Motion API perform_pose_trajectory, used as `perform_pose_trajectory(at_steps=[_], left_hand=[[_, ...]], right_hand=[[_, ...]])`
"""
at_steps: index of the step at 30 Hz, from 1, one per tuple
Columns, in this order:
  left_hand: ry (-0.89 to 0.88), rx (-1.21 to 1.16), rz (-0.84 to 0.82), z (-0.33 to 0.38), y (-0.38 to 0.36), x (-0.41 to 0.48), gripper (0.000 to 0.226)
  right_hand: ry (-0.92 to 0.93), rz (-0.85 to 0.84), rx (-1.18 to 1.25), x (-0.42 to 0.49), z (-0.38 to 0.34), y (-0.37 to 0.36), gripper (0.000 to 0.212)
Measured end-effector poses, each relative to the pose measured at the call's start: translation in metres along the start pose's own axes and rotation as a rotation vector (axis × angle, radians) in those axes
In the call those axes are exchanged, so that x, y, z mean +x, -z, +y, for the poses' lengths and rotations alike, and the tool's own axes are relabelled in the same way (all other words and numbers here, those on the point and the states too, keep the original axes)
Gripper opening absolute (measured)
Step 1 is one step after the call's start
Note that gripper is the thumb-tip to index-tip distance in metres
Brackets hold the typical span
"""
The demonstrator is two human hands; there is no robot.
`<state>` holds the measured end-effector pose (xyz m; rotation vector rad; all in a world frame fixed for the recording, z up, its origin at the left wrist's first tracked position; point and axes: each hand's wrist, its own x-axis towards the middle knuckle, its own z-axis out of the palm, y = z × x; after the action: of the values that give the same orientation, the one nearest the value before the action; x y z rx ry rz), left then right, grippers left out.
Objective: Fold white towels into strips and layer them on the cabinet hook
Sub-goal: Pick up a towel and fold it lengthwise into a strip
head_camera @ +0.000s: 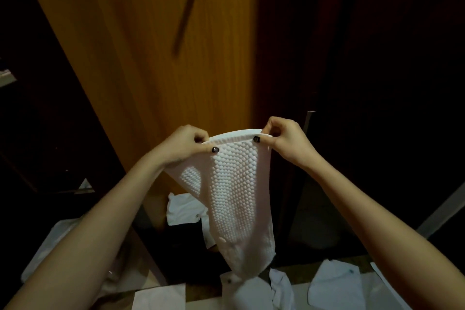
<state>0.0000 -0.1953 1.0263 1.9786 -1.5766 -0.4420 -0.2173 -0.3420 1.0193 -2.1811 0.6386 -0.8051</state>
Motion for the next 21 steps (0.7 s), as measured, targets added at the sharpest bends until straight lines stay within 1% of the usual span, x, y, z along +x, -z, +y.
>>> perform_pose_trajectory(at_steps=[2, 4, 6, 9, 11, 13, 17, 19, 21], left_hand=[[0.034, 0.034, -0.104, -0.015, 0.003, -0.006, 0.038], [0.092, -0.002, -0.119, -0.032, 0.003, -0.013, 0.04], [0.138, -0.041, -0.124, -0.047, 0.0, -0.019, 0.034], [0.164, -0.029, -0.157, -0.057, -0.013, -0.024, 0.026], [0.155, 0.052, -0.093, -0.058, -0.029, -0.022, 0.023], [0.146, 0.089, 0.034, -0.053, -0.045, -0.017, 0.02], [0.134, -0.091, 0.291, -0.031, -0.051, 0.0, 0.016], [0.081, -0.149, 0.304, -0.019, -0.044, 0.01, 0.014], [0.008, -0.249, 0.264, -0.006, -0.034, 0.015, 0.012]], right_hand=[[0.005, 0.023, -0.003, -0.001, 0.002, -0.003, 0.018], [0.005, 0.05, -0.03, -0.001, 0.006, -0.004, 0.018], [-0.003, 0.077, -0.046, -0.001, 0.011, -0.002, 0.018], [0.006, 0.084, -0.044, -0.001, 0.016, 0.002, 0.02], [0.028, 0.073, -0.051, -0.002, 0.018, 0.005, 0.019], [0.037, 0.08, -0.057, -0.002, 0.02, 0.011, 0.019], [0.055, 0.138, -0.096, -0.001, 0.027, 0.036, 0.015], [0.062, 0.173, -0.129, -0.003, 0.03, 0.051, 0.009], [0.05, 0.199, -0.184, -0.005, 0.034, 0.069, 0.036]])
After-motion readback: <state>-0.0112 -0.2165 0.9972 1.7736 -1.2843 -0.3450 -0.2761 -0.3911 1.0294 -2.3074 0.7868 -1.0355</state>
